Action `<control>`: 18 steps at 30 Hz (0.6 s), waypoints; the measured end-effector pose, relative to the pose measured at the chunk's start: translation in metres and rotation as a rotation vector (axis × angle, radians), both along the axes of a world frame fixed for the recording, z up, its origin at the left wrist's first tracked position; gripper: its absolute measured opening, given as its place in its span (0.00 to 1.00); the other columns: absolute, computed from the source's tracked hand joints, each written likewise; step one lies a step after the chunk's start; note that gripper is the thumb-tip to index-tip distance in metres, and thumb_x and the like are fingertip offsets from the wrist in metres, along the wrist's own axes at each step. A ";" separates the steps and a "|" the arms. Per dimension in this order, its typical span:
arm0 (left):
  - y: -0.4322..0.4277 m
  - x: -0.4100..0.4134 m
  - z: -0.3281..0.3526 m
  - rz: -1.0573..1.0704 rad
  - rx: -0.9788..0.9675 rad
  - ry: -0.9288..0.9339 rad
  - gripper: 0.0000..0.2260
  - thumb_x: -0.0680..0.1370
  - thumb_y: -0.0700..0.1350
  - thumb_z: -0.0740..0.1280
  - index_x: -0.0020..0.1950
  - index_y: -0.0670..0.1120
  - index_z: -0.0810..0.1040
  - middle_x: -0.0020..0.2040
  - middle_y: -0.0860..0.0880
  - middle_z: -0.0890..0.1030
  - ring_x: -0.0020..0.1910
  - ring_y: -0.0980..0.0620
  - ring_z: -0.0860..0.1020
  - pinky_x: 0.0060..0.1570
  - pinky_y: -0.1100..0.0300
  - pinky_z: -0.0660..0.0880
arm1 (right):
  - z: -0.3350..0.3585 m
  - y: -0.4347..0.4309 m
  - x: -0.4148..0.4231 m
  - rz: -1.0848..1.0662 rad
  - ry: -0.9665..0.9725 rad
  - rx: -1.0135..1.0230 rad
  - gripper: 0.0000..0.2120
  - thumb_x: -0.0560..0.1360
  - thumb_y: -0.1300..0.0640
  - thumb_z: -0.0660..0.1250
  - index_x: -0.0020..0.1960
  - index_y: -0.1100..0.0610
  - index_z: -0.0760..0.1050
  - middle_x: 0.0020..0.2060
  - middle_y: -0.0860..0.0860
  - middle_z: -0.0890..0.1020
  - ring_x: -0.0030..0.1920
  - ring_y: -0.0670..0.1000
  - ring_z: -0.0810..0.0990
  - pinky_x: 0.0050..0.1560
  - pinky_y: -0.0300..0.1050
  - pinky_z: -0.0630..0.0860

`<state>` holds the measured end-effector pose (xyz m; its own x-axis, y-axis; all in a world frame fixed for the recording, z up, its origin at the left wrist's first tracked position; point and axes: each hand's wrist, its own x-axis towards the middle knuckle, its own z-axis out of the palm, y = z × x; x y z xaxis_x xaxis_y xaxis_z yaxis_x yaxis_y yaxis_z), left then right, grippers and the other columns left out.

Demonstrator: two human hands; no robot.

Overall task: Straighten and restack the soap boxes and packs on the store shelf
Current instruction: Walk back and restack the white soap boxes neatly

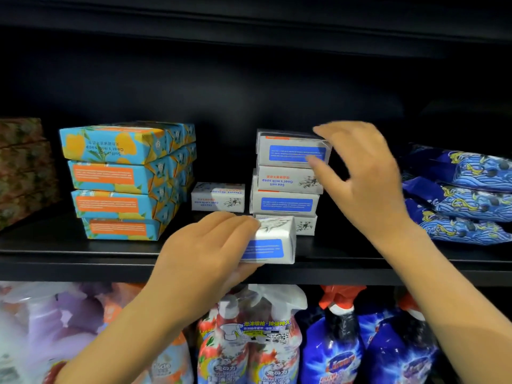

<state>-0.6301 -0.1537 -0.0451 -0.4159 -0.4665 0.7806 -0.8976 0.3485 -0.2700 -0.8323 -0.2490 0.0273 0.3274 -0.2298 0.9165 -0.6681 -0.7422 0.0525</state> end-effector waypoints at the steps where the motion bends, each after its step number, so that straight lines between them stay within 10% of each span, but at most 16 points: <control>1: -0.003 -0.005 0.001 0.000 0.009 -0.021 0.20 0.76 0.53 0.63 0.51 0.37 0.81 0.48 0.44 0.83 0.45 0.44 0.82 0.37 0.53 0.80 | -0.008 0.006 -0.009 0.034 -0.057 0.032 0.14 0.75 0.56 0.66 0.57 0.62 0.77 0.52 0.53 0.80 0.55 0.52 0.75 0.58 0.34 0.65; 10: -0.020 -0.038 0.003 -0.006 0.159 0.012 0.20 0.66 0.51 0.78 0.52 0.40 0.82 0.47 0.45 0.84 0.47 0.45 0.82 0.38 0.53 0.80 | -0.086 0.038 -0.063 0.064 0.125 0.710 0.31 0.62 0.31 0.61 0.60 0.44 0.76 0.56 0.31 0.71 0.58 0.31 0.68 0.56 0.19 0.58; 18: -0.025 -0.040 0.001 -0.111 0.245 0.207 0.16 0.66 0.43 0.78 0.51 0.40 0.84 0.48 0.46 0.84 0.47 0.44 0.82 0.44 0.50 0.80 | -0.102 0.038 -0.062 -0.057 0.128 0.622 0.23 0.69 0.48 0.72 0.63 0.47 0.75 0.59 0.33 0.68 0.60 0.32 0.64 0.58 0.17 0.52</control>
